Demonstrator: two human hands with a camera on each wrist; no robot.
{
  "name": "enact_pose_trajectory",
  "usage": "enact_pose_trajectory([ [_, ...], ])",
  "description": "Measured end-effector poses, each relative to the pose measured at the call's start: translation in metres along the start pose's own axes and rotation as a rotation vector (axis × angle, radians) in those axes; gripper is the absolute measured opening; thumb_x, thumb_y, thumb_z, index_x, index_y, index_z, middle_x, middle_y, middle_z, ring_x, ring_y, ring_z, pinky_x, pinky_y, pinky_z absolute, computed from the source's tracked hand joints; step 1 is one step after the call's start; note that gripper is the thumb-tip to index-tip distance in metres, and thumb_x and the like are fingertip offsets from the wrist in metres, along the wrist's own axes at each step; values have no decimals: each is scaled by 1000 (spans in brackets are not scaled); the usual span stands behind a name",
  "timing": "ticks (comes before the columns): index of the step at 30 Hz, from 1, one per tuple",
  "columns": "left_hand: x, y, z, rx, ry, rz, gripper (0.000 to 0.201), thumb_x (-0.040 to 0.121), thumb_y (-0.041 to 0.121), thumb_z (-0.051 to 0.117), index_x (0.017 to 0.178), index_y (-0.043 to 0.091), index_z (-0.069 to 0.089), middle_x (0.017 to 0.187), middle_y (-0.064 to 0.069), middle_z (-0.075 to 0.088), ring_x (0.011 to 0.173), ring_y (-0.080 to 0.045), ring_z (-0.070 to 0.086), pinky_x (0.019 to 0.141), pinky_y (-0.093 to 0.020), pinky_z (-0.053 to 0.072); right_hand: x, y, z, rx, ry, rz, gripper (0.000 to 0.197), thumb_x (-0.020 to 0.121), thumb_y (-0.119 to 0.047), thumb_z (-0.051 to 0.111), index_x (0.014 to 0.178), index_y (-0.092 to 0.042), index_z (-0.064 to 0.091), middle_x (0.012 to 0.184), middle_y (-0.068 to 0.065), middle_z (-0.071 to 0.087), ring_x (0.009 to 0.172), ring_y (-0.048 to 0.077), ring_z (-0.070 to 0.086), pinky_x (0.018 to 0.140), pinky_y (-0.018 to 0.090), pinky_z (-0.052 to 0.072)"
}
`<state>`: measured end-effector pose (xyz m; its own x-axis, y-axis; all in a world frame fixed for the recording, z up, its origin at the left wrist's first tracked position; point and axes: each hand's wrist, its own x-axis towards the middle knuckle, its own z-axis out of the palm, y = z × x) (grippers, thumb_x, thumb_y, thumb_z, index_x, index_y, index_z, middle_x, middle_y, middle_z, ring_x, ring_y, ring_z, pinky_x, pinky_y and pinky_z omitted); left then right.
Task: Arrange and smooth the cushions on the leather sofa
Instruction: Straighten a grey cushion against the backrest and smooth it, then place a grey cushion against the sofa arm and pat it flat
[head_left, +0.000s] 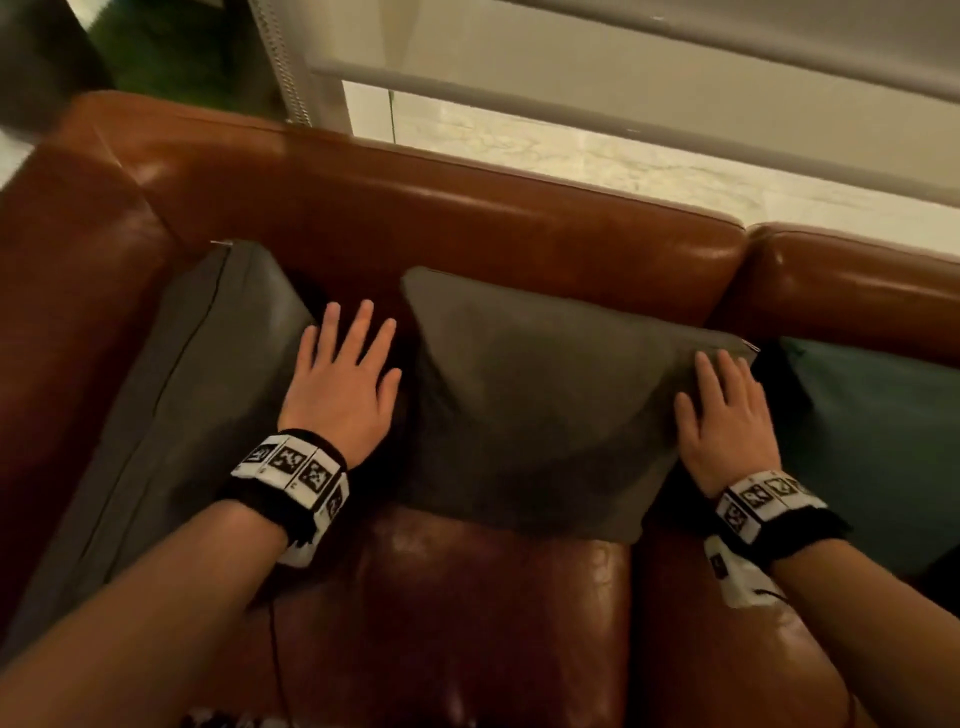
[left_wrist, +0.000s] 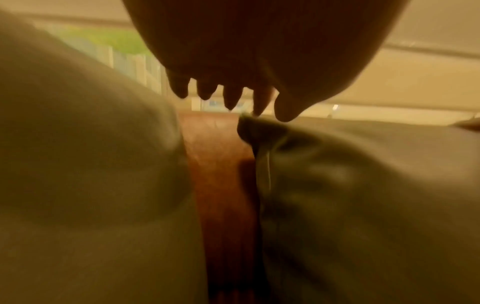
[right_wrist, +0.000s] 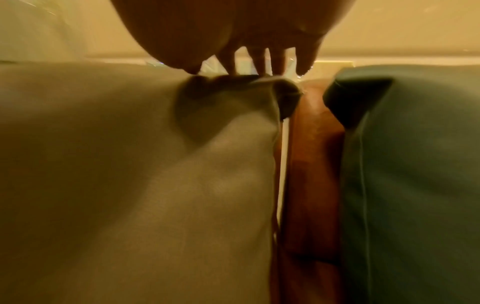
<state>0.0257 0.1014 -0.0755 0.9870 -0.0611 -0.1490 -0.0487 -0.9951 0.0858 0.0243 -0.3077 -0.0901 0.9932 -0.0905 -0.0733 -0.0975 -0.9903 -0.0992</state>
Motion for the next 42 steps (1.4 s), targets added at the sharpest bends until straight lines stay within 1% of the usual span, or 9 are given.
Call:
enact_pose_trajectory([
  [7, -75, -46, -24, -201, 109, -380, 57, 99, 43, 32, 153, 31, 21, 164, 3, 13, 152, -25, 5, 121, -53, 2, -26, -139, -7, 367, 82, -513, 53, 94, -34, 40, 141, -11, 47, 143, 12, 45, 134, 34, 37, 110, 53, 34],
  [11, -117, -70, 3, -109, 43, -422, 63, 98, 45, 24, 157, 29, 10, 165, 3, 6, 152, -26, 6, 120, -54, 11, -17, -281, 3, 375, -72, -846, 55, 97, -37, 39, 151, -25, 33, 159, 5, 26, 147, 26, 19, 118, 39, 18],
  [15, -164, -79, 21, -101, 86, -534, 60, 100, 49, 25, 155, 39, 5, 165, 5, 4, 152, -28, 9, 120, -52, 13, -5, -381, 23, 228, -123, -1101, 53, 101, -47, 31, 153, -36, 23, 165, 2, 6, 151, 27, 5, 119, 48, 18],
  [21, -268, -98, 57, -351, 200, -1068, 75, 93, 72, 24, 155, 39, -3, 165, 4, -2, 151, -25, 9, 120, -45, 15, 53, -408, 20, 478, -248, -561, 61, 100, -52, 38, 154, -28, 23, 162, 6, 18, 147, 29, 18, 116, 45, 20],
  [24, -286, -86, 62, -985, 469, -1411, 81, 89, 65, 43, 151, 16, 27, 155, -11, 35, 138, -29, 39, 111, -39, 34, 48, -423, 16, 629, -492, -376, 58, 104, -47, 29, 141, -7, 47, 143, 15, 49, 131, 32, 45, 101, 33, 34],
  [29, -280, -59, 62, -1214, 804, -1389, 35, 102, 32, 46, 129, 13, 59, 126, -5, 63, 121, -26, 56, 99, -33, 41, 36, -417, 21, 792, -369, -304, 39, 101, -46, 40, 90, -16, 63, 92, 4, 61, 90, 22, 55, 76, 27, 33],
  [35, -290, -75, 24, -1155, 1022, -1438, 24, 94, 43, 58, 83, 24, 69, 85, 5, 70, 83, -15, 66, 76, -36, 54, 44, -417, 0, 769, -201, -363, 45, 94, -51, 50, 70, -14, 60, 65, 0, 54, 62, 15, 50, 69, 28, 34],
  [39, -284, -124, 17, -1029, 955, -1547, 45, 93, 49, 57, 77, 8, 67, 74, -6, 67, 70, -20, 62, 63, -35, 49, 41, -449, 1, 676, -305, -419, 48, 95, -54, 48, 101, -13, 72, 91, 8, 66, 90, 26, 62, 76, 30, 39],
  [42, -289, -154, 46, -1079, 822, -1682, 51, 88, 56, 56, 69, 10, 68, 80, -13, 71, 77, -33, 67, 75, -48, 57, 37, -462, 16, 545, -478, -487, 46, 97, -50, 48, 119, -15, 68, 119, 11, 66, 112, 32, 60, 92, 34, 44],
])
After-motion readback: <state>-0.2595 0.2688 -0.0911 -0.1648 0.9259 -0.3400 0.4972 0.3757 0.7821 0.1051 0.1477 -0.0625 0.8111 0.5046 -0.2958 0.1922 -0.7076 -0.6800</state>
